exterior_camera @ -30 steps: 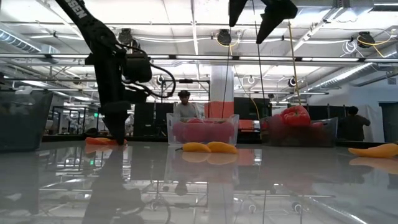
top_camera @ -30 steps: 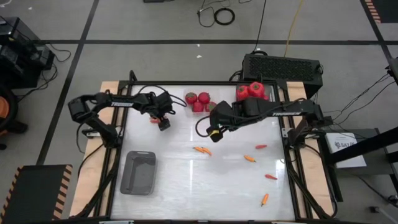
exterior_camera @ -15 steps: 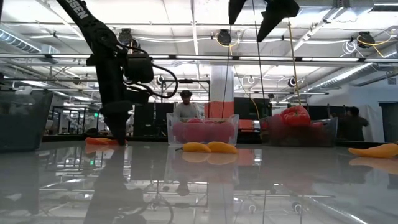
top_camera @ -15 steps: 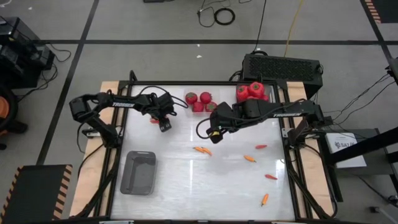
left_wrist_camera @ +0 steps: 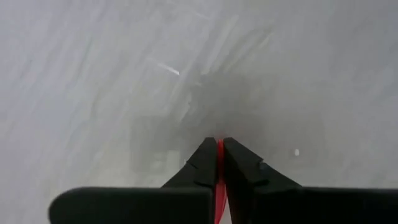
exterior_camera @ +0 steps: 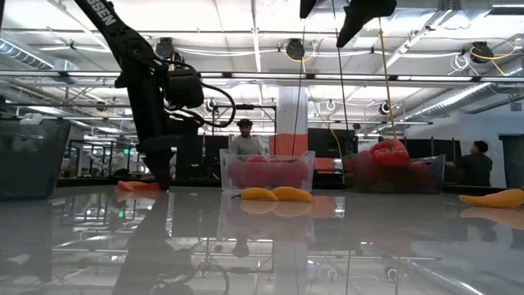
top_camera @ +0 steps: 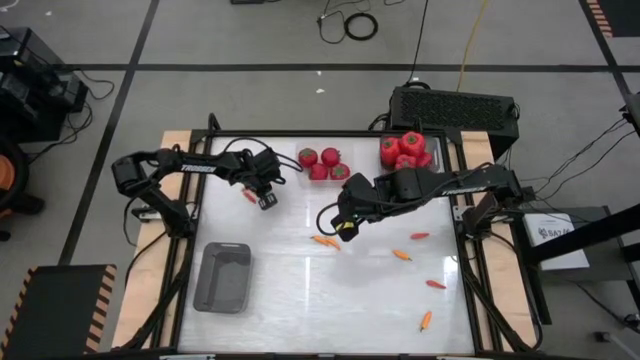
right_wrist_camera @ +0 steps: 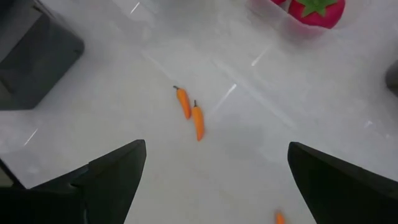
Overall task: Sort produce into baskets
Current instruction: Put the orange chili into the bottom gray bin
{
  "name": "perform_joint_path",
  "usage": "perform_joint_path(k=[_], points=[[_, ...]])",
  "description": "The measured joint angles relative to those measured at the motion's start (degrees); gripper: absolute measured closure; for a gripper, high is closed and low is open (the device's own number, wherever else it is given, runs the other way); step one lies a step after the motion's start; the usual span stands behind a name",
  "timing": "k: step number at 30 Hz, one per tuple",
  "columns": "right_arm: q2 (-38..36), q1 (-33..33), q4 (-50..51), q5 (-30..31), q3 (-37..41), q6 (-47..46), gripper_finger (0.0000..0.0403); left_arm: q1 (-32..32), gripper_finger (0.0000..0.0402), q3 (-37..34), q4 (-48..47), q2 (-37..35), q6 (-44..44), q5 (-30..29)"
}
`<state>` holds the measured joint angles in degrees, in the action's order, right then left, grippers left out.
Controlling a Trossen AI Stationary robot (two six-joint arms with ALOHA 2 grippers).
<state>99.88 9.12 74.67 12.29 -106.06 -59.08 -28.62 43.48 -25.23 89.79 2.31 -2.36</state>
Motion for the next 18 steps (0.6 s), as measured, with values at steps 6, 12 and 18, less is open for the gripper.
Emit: perform_joint_path(k=[6,12,18], points=[[0.19,2.58,-0.11,-0.05,0.02,-1.25,0.0019,0.13,0.0382,3.89,-5.24,-3.25,-0.04,-0.59],[1.37,3.76,-2.94,-0.03,1.23,-1.89,0.0019,2.27,0.0381,9.06,-13.90,-9.69,-1.54,1.14],[1.57,4.47,-11.41,-0.41,7.74,0.36,0.0019,7.33,0.0381,12.78,-22.69,-18.52,-11.29,5.57]])
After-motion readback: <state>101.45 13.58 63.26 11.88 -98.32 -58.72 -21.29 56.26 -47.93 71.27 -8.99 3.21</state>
